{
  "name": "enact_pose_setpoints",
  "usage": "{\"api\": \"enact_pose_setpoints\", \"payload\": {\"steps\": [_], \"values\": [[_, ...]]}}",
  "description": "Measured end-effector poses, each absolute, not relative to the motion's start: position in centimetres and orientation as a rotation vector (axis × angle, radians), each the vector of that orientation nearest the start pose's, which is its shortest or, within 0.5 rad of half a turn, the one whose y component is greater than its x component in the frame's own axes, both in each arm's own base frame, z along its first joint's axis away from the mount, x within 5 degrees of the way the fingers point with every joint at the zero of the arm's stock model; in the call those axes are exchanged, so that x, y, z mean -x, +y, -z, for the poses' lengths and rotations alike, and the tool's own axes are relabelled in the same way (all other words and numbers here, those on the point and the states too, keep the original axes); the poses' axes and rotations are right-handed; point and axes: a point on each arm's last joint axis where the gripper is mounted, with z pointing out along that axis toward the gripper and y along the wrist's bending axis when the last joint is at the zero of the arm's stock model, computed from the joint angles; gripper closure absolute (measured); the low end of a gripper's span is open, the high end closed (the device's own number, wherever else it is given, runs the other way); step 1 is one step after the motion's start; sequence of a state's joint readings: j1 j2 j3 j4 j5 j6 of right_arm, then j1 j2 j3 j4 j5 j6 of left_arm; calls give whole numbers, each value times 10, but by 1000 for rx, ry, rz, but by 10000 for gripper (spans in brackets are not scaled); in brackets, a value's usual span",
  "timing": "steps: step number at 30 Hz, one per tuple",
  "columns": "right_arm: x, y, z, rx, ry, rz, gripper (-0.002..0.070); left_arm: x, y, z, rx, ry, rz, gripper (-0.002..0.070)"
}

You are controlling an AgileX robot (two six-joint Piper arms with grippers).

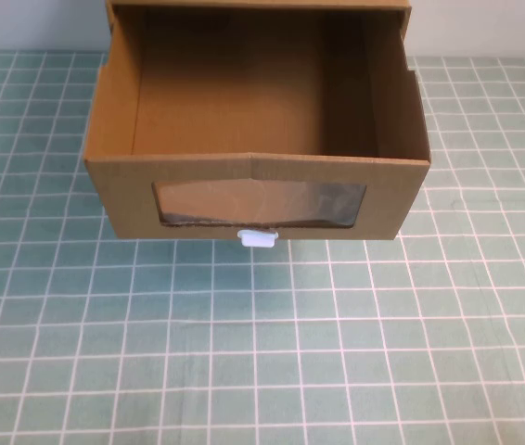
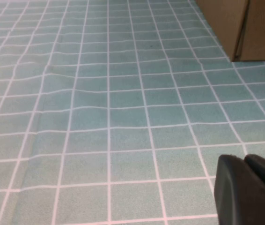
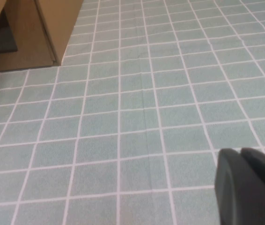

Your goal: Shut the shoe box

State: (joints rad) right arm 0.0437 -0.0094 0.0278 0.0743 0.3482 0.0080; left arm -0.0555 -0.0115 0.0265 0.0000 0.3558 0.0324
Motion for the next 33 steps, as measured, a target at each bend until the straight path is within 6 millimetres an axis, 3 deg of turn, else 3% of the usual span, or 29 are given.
{"api": "enact_pose_setpoints", "payload": {"steps": [33], "values": [[-53,5,-173,-14,1851,-108,689,-53,-2,-173,-93,1852,-2,680]]}}
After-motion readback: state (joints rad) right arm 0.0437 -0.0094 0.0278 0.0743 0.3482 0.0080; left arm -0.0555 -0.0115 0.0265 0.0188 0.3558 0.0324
